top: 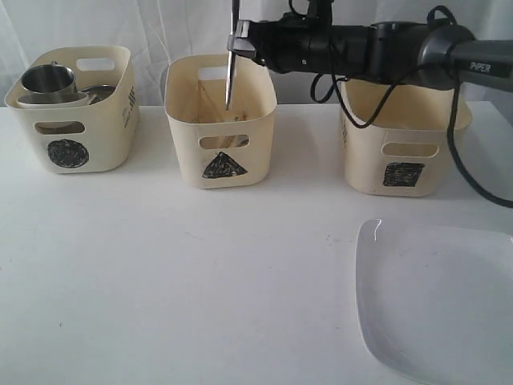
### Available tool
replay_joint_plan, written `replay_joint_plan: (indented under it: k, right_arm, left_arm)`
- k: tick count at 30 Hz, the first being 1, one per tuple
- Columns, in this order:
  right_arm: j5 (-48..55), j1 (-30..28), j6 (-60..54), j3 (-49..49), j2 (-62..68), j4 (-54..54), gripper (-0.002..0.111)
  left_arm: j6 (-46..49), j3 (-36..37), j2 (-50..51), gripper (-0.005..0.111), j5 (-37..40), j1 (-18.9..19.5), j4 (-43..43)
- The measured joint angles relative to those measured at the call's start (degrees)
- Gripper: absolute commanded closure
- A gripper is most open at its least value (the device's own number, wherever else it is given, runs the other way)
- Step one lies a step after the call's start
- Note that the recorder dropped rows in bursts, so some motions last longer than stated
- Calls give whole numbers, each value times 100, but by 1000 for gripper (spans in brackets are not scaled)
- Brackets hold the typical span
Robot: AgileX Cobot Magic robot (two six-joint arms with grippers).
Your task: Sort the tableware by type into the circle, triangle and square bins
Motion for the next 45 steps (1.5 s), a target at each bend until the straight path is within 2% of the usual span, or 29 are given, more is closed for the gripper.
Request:
replay_joint_plan:
  k: [2,8,11,15,17,19,22,30,33,38,41,45]
  right_arm:
    - [-79,20,-210,-75,107,0,103]
    - [-578,79,-470,-148,163,11,81]
    - [-637,79,-479,-157,163,46,77]
    - [-409,79,-237,-157,163,92,80]
    - [-193,60,194,-157,150,101,89]
    - [-50,14,896,-157,92,-35,106]
    - [-25,-136,1939,-157,-84,-597,108]
    - [377,-386,3671,-157,-976,-2922,108]
    - [795,-361,4927,-157,-1550,-4781,108]
    - [1175,-483,7208,378,-2643,-8691,108]
    - [1221,-992,7755,1157,-3328,-9743,108]
    - [1249,-2128,7881,2206,-4026,-10082,108]
  left_arm:
    - [0,0,0,107,0,0,0]
    - [0,0,0,107,0,0,0]
    - [0,0,0,107,0,0,0]
    - [0,0,0,107,0,0,0]
    - [0,0,0,107,0,0,0]
    - [0,0,0,107,0,0,0]
    - [0,0,0,107,0,0,0]
    - [0,0,0,107,0,0,0]
    - [0,0,0,107,0,0,0]
    - [0,0,0,107,0,0,0]
    - [0,0,0,107,0,0,0]
    - [0,0,0,107,0,0,0]
